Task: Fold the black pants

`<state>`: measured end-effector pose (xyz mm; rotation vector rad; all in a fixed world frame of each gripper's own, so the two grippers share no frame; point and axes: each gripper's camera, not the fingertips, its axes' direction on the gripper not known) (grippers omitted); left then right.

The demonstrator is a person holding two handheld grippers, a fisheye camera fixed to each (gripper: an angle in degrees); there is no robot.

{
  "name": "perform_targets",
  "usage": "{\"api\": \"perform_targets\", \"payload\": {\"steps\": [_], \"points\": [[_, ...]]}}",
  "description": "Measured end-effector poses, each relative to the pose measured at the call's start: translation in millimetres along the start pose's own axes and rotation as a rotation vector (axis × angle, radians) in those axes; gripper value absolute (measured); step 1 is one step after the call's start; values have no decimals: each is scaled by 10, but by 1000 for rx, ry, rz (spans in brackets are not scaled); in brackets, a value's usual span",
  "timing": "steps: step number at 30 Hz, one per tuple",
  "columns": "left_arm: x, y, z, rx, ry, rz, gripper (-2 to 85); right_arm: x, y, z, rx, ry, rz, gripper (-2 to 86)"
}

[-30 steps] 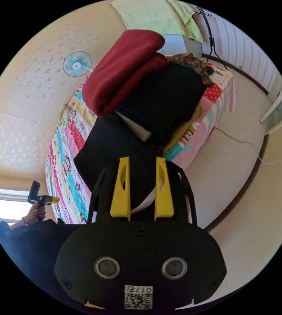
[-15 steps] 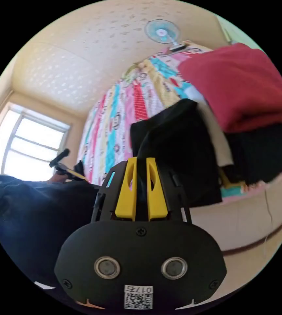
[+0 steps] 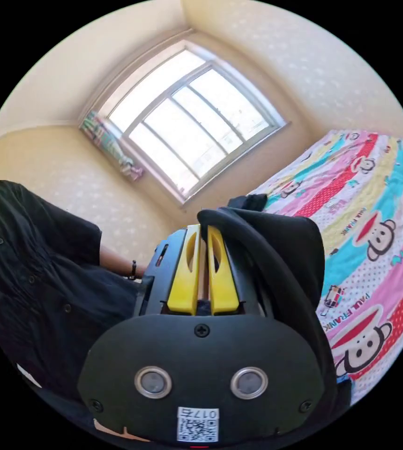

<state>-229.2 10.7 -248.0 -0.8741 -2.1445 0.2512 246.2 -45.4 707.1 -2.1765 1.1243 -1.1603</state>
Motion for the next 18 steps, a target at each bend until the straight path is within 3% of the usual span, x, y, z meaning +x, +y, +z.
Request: {"api": "perform_targets", "payload": {"steps": [2, 8, 13, 18], "points": [[72, -176, 188, 9, 33, -1, -9, 161, 67, 142, -91, -49, 29, 18], [635, -835, 400, 52, 18, 190, 8, 1046, 1135, -333, -163, 254, 444, 54], [1315, -1432, 562, 54, -97, 375, 48, 1265, 2752, -1069, 6, 541, 965, 95], [2146, -1969, 673, 84, -83, 577, 51, 1069, 3495, -1181, 203, 535, 1055, 92]]}}
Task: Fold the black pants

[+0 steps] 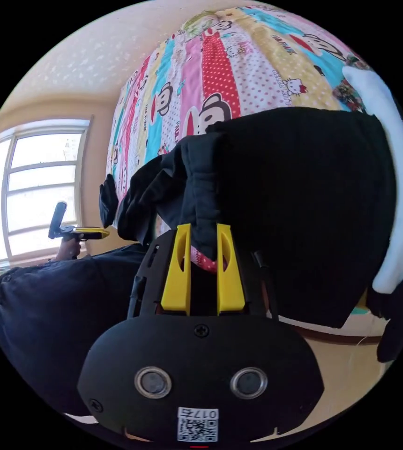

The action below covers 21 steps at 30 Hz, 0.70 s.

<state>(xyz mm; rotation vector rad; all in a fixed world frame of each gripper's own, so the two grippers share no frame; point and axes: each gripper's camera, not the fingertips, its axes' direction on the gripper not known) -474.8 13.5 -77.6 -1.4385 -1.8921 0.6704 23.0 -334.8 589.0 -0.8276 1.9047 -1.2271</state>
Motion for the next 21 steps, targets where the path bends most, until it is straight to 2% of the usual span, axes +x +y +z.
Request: {"api": "perform_targets", "payload": {"steps": [4, 6, 9, 10, 11, 13, 15, 18, 21], "points": [[510, -692, 163, -7, -59, 159, 57, 81, 309, -207, 213, 70, 75, 109], [743, -929, 238, 20, -53, 214, 66, 184, 326, -147, 215, 86, 66, 109], [1101, -1259, 432, 51, 22, 289, 76, 502, 96, 243, 19, -81, 28, 91], [1240, -1361, 505, 71, 47, 308, 78, 587, 23, 285, -1, -105, 32, 57], [1375, -1438, 541, 107, 71, 322, 81, 603, -9, 254, 12, -158, 3, 40], [1581, -1488, 502, 213, 103, 349, 85, 540, -149, -56, 107, -422, -149, 29], [1769, -1518, 444, 309, 112, 377, 89, 449, -302, -275, 142, -486, -203, 26], [2044, -1641, 453, 399, 75, 390, 118, 219, -591, -480, 100, -454, -305, 23], [2308, -1765, 512, 485, -69, 376, 162, -34, -724, -562, 52, -490, -439, 21]]}}
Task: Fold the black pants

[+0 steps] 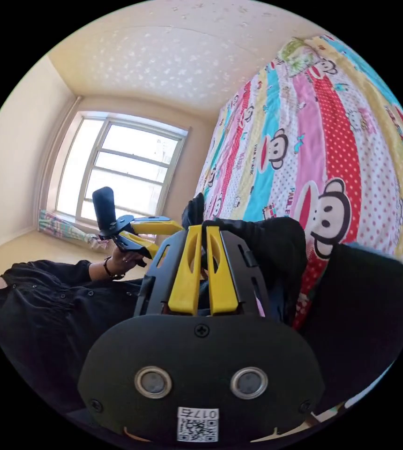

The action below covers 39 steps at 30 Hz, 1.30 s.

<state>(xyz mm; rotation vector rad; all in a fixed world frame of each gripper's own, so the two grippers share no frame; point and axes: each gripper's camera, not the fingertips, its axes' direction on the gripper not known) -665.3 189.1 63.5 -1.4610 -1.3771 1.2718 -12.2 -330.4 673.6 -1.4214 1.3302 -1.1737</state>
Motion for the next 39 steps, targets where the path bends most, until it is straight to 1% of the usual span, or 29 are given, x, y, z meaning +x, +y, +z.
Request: {"api": "perform_targets", "payload": {"steps": [2, 3, 5, 7, 8, 9, 10, 11, 12, 14, 16, 18, 19, 20, 22, 23, 24, 25, 27, 30, 32, 34, 36, 38, 39], "points": [[171, -83, 130, 27, -127, 16, 181, -63, -59, -10, -3, -71, -13, 21], [213, -100, 163, 32, -157, 19, 181, -132, -84, -33, -11, -103, -34, 21], [372, -182, 258, 62, -281, 25, 180, -299, -93, -85, -31, -123, -97, 22], [491, -277, 276, 100, -368, 20, 163, -561, -44, -164, -48, -155, -175, 21], [570, -340, 233, 152, -393, 5, 120, -621, -23, -180, -49, -173, -187, 21], [611, -372, 188, 188, -399, -7, 98, -749, 28, -203, -56, -218, -219, 22], [706, -422, 44, 279, -404, -39, 49, -901, 92, -220, -71, -254, -265, 22], [804, -461, -143, 374, -408, -79, 17, -987, 131, -238, -72, -262, -293, 23], [848, -481, -251, 420, -394, -98, 11, -1158, 218, -327, -50, -272, -349, 24], [984, -546, -769, 593, -265, -160, -3, -1367, 339, -554, -6, -281, -423, 25], [1053, -575, -1185, 706, -173, -205, -5, -1530, 547, -1033, 67, -347, -568, 27], [1168, -620, -1524, 759, -141, -213, -7, -1488, 812, -1535, 175, -374, -673, 30], [1279, -618, -1712, 805, -134, -211, -7, -1400, 1055, -1833, 260, -312, -693, 35], [1402, -616, -1870, 847, -124, -203, -7, -1355, 1204, -1955, 301, -260, -702, 39], [1622, -625, -2057, 902, -114, -182, -7, -1171, 1930, -2178, 399, 31, -778, 59], [1796, -655, -2154, 933, -112, -164, -7, -1114, 2114, -2166, 405, 105, -788, 67], [1889, -677, -2197, 947, -115, -155, -7, -995, 2468, -2077, 398, 237, -809, 85], [2076, -729, -2274, 975, -125, -142, -7, -882, 2814, -1920, 370, 317, -842, 114], [2338, -829, -2374, 1011, -135, -123, -8, -746, 3294, -1619, 302, 346, -902, 143], [2727, -1029, -2534, 1055, -113, -68, -8, -625, 3772, -1207, 244, 284, -889, 175], [3008, -1157, -2660, 1103, -99, -47, -9, -721, 3912, -1066, 280, 271, -896, 209], [3194, -1208, -2752, 1138, -87, -33, -8, -1002, 4049, -1033, 395, 273, -1039, 236], [3365, -1222, -2830, 1179, -55, -19, -8, -1234, 4044, -1055, 424, 247, -1154, 237], [3623, -1197, -2929, 1238, -57, 12, -8, -1457, 3996, -1058, 380, 190, -1270, 229], [3683, -1188, -2957, 1249, -64, 15, -8, -1628, 3998, -1043, 319, 157, -1363, 210]]}}
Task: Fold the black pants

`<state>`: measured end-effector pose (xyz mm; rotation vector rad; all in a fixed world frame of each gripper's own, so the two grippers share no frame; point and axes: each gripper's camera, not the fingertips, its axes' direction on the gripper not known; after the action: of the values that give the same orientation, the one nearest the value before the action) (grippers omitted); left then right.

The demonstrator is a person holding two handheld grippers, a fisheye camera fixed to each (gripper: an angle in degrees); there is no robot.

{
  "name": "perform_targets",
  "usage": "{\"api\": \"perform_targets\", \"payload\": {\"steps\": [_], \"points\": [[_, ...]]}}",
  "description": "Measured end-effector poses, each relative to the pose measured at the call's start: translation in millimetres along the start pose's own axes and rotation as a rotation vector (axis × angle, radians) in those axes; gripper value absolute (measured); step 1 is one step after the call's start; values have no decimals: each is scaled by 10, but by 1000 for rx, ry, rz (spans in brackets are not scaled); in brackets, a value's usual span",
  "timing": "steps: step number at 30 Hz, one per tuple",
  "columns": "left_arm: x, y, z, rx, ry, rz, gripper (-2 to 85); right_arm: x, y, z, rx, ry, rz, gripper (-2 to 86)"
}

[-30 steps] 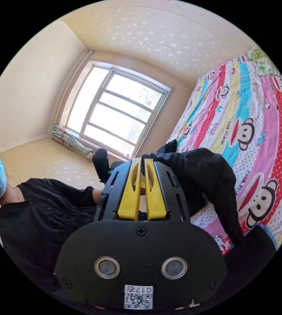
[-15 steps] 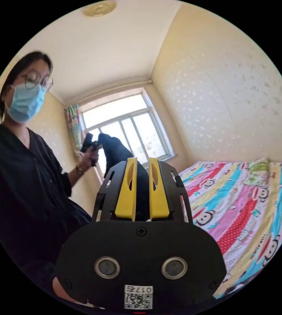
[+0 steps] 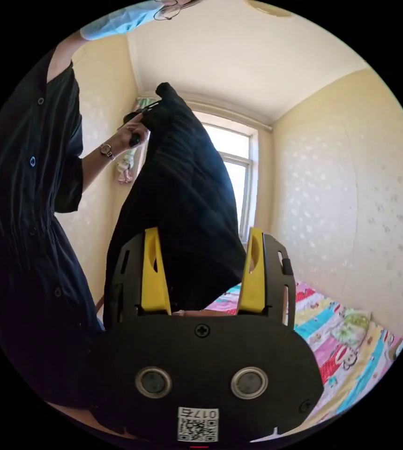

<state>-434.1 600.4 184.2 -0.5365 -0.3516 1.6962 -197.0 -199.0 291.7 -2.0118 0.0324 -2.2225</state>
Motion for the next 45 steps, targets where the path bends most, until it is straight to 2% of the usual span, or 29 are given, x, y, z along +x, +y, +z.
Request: {"api": "perform_targets", "payload": {"steps": [2, 4, 9, 11, 15, 18, 20, 23, 25, 26, 30, 32, 36, 41, 45], "points": [[215, -127, -84, 43, -20, 27, -8, -104, -266, 13, -31, -154, -102, 154], [326, -239, -157, 74, -39, 42, -8, -179, -566, -31, 0, -271, -73, 77], [492, -647, -335, 97, -52, 81, -6, 2, -948, -570, 327, -288, 317, 42], [625, -949, -252, 62, 2, 137, -5, -104, -1208, -754, 380, -254, 295, 33], [815, -1408, -220, 74, -36, 174, -2, -452, -1958, -1136, 445, -235, 214, 22], [816, -1787, -161, 75, 8, 177, -2, -850, -2470, -1345, 396, -90, 160, 18], [643, -2102, 7, 11, 11, 126, -4, -1150, -2764, -1386, 306, 17, 87, 16], [191, -2367, 326, -77, -57, 8, -6, -1555, -3158, -1206, 47, 254, -3, 14], [-62, -2414, 454, -55, 13, -94, -7, -1722, -3249, -980, -42, 356, 3, 17], [-143, -2434, 501, -27, 77, -129, -7, -1762, -3254, -940, -45, 364, 6, 17], [-38, -2587, 463, 64, 153, -114, -7, -2155, -3358, -966, -27, 420, 33, 21], [207, -2841, 341, 119, 183, -22, -7, -2423, -3436, -1046, -4, 462, -12, 20], [508, -3431, 293, 122, 199, 96, -6, -2871, -3736, -1103, -11, 633, -65, 17], [349, -4335, 320, 185, 296, 80, -5, -2832, -4115, -999, 10, 644, -25, 18], [-55, -5115, 670, 124, 291, 60, -4, -2310, -4406, -654, -34, 694, -25, 20]]}}
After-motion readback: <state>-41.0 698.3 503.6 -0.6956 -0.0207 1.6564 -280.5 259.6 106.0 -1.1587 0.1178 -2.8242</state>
